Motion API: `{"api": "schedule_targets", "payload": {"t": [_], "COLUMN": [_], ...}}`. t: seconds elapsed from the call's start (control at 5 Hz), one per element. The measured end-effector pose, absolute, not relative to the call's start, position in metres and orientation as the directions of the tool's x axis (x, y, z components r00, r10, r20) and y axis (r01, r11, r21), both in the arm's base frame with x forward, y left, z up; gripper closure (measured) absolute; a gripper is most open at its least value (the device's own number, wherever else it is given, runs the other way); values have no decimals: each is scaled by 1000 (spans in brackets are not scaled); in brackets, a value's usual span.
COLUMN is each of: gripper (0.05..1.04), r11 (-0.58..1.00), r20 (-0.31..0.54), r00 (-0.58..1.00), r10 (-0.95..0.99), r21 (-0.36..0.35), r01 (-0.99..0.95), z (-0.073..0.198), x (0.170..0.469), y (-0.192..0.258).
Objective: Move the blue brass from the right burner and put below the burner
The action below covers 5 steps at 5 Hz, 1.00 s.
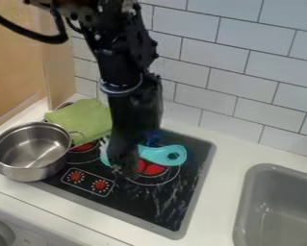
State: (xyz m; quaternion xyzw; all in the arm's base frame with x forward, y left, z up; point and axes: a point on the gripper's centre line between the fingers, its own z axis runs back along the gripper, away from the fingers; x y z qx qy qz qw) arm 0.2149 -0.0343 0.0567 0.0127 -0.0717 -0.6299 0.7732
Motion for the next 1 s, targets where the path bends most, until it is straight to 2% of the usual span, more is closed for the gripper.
{"api": "schedule_targets", "payload": {"t": [1.0], "gripper": [374], "r11": [115], "r20": [-2], "r00": [115], "r10": [-993], "r21": [-6], "r01": [993], "z": [9], "x": [205], "y": [-42]}}
